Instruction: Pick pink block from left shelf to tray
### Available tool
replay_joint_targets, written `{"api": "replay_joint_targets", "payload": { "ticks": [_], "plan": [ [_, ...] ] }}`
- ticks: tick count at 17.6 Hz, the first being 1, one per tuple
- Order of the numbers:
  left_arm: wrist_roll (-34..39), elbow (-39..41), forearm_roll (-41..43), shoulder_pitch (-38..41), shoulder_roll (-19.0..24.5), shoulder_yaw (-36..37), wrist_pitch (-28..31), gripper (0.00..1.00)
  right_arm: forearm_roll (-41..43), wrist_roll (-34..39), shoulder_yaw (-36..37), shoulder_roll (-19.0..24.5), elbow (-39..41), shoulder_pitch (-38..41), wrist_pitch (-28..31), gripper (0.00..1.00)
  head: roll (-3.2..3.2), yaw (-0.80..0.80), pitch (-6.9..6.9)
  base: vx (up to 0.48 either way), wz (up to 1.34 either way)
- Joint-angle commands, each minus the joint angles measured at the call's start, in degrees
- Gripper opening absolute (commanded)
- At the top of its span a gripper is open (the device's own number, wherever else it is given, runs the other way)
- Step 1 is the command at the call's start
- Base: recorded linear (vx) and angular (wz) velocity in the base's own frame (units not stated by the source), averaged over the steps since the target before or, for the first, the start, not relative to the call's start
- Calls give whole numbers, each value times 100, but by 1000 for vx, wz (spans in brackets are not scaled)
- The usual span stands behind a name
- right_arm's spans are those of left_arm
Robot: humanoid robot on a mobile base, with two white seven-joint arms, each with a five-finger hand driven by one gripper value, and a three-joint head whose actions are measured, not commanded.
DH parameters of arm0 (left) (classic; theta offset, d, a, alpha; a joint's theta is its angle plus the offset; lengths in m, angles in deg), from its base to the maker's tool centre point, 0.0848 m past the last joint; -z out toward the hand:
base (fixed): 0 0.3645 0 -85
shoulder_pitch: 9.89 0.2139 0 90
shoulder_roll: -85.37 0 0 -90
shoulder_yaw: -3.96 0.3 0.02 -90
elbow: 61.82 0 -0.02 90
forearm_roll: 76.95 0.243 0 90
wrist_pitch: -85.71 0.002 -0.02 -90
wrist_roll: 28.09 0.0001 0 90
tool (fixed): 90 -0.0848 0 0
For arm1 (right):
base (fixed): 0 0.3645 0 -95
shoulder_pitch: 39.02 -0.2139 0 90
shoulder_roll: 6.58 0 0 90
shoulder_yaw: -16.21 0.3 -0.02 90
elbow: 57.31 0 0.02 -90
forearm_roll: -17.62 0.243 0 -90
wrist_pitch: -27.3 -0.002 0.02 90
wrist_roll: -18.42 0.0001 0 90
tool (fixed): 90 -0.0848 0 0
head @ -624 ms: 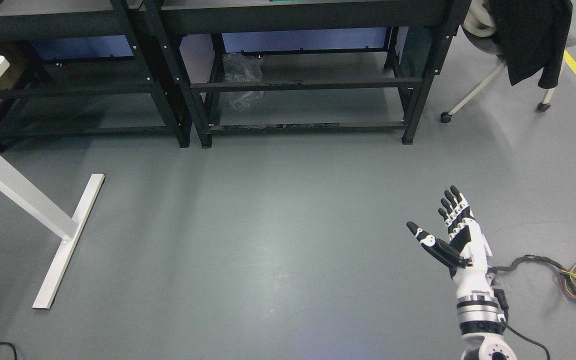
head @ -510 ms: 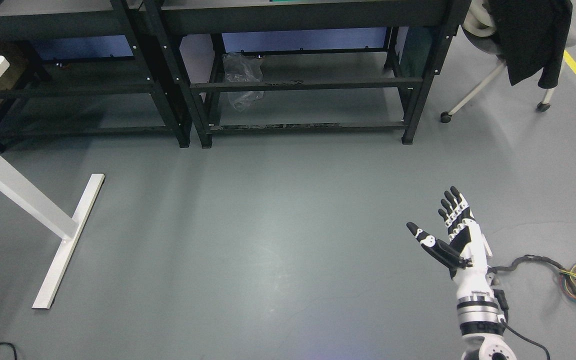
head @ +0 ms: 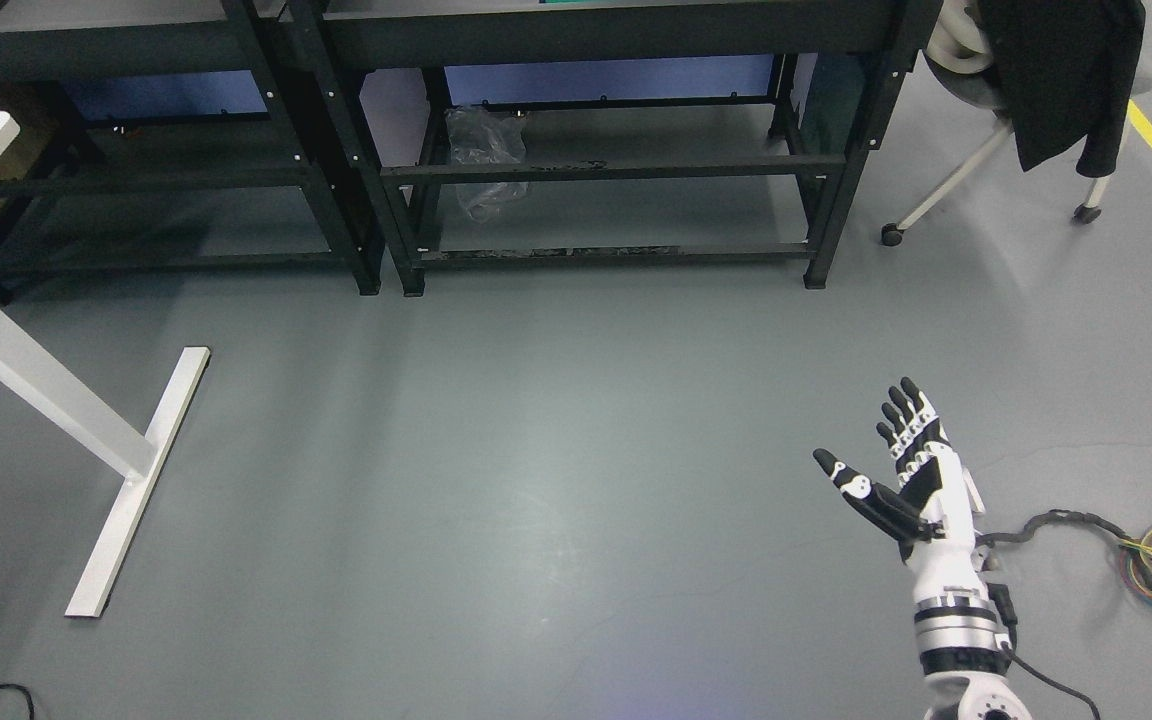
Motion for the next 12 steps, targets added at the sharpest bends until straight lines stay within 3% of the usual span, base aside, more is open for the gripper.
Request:
{"api": "replay_joint_targets", "payload": {
  "ticks": [1, 12],
  "plan": [
    [1, 100, 0, 114, 100, 0, 3, 100, 0, 2, 6, -100, 0, 2, -3, 100, 0, 0, 0, 0, 0],
    [1, 100, 0, 114, 100, 0, 3, 100, 0, 2, 6, -100, 0, -25, -3, 100, 0, 0, 0, 52, 4]
  ]
}}
